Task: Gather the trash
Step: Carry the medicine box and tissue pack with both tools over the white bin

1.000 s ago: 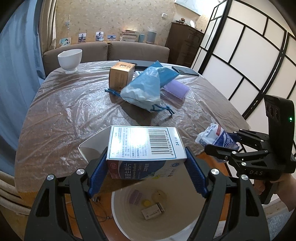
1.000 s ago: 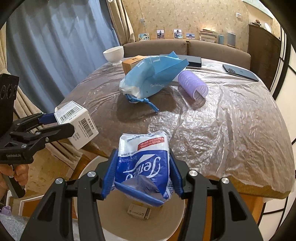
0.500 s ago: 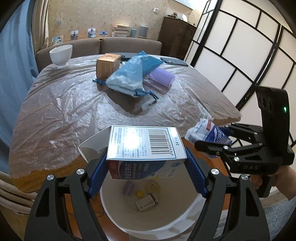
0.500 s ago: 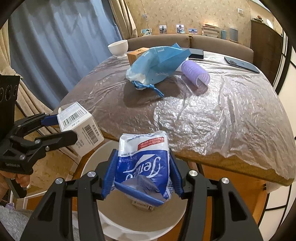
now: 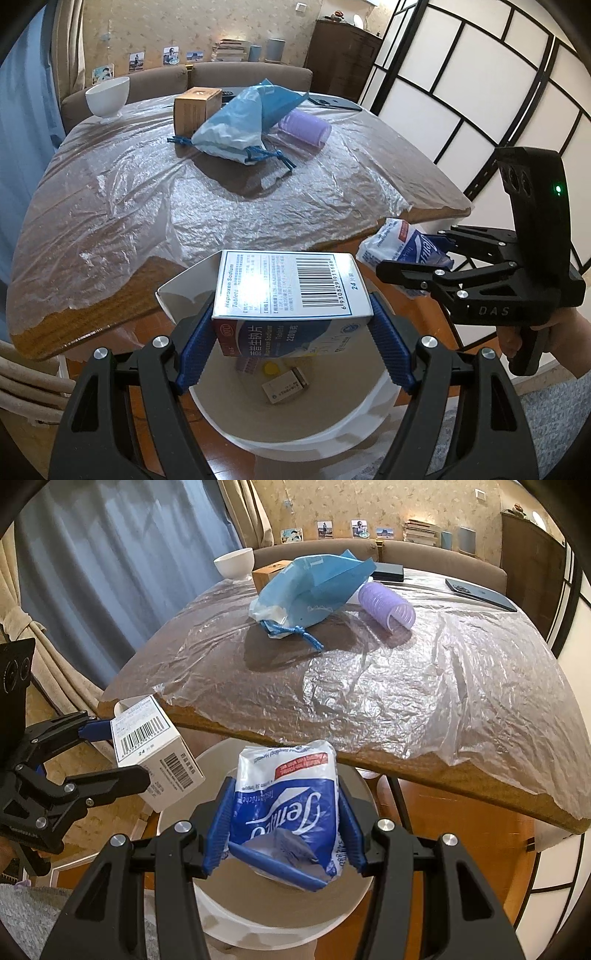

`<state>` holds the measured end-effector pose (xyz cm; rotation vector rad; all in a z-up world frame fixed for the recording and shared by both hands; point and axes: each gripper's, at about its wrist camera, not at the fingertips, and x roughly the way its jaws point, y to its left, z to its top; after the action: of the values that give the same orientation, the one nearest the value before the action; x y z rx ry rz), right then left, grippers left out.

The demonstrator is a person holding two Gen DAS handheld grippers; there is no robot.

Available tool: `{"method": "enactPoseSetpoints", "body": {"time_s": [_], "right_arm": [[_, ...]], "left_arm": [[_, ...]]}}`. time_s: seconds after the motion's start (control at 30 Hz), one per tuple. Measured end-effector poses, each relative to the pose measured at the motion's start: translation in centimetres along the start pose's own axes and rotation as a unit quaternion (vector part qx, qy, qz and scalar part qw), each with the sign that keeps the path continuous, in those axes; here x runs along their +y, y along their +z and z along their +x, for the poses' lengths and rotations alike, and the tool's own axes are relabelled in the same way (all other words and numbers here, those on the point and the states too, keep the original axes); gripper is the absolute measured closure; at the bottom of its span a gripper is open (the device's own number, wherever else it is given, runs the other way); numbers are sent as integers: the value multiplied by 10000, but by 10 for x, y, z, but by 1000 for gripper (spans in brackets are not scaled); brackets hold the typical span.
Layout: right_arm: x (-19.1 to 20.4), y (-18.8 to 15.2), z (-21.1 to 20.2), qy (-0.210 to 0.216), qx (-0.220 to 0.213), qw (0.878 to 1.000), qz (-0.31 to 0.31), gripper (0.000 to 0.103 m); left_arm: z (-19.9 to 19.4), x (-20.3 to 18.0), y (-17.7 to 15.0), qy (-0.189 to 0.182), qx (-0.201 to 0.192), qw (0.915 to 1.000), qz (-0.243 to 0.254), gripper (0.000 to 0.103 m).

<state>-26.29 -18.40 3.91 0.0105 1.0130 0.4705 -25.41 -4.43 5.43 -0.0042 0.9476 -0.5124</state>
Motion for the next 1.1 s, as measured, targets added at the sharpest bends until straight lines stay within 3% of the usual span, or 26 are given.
{"method": "enactPoseSetpoints", "body": {"time_s": [0.4, 1.1], "right_arm": [[1, -10, 11, 90, 245, 9997, -25, 52], [-4, -30, 42, 22, 562, 9984, 68, 52]], "left_arm": [[12, -9, -19, -38, 291, 9996, 42, 25], [44, 2, -39, 292, 645, 9975, -35, 25]]}}
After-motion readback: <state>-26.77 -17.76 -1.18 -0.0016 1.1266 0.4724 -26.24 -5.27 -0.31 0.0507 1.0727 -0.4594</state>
